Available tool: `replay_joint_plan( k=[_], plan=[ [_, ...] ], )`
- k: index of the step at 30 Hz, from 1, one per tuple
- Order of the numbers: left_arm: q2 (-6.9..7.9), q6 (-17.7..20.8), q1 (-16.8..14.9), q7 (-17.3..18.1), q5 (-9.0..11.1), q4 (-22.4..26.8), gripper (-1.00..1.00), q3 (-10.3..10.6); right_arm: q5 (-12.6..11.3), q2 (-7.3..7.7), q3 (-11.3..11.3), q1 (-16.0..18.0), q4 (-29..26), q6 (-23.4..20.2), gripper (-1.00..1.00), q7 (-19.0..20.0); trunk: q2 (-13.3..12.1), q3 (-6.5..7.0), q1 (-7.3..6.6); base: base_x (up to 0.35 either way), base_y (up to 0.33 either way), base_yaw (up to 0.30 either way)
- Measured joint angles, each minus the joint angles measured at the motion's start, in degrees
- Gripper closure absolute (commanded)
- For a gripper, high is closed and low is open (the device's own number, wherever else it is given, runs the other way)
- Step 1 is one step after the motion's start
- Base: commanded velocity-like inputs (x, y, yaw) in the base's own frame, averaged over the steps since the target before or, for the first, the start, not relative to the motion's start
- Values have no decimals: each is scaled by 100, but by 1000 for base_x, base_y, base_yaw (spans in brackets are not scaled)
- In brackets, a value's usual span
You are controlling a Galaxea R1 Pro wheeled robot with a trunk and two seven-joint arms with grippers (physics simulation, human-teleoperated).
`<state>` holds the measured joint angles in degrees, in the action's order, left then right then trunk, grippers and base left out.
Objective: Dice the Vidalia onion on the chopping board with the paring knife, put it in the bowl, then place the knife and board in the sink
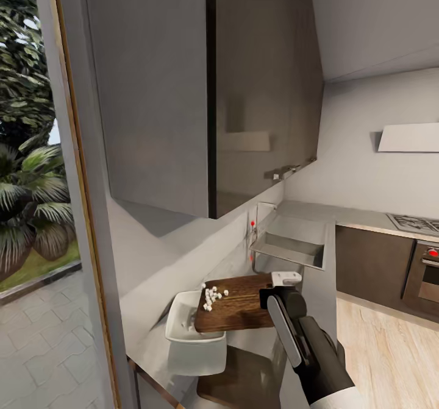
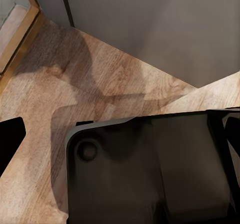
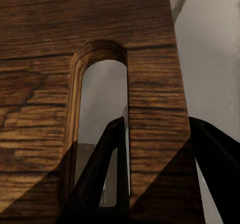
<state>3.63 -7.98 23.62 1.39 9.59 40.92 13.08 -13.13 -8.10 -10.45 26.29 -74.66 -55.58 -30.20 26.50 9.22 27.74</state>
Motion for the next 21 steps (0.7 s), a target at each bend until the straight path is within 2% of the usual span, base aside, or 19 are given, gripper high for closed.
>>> replay_joint_plan(
  k=[9,12,17,21],
  plan=[
    [0,0,0,0,0,0,-100,0,23,-7,-17,31,17,1,100,-8,0,0,0,0,0,0],
    [0,0,0,0,-1,0,-100,0,39,-15,-42,180,28,2,100,-6,0,1,0,0,0,0],
    [0,0,0,0,-8,0,-100,0,17,-16,-252,353,159,-1,100,2,0,0,0,0,0,0],
    [0,0,0,0,-5,0,-100,0,27,-16,-325,377,172,-6,100,2,0,0,0,0,0,0]
  ],
)
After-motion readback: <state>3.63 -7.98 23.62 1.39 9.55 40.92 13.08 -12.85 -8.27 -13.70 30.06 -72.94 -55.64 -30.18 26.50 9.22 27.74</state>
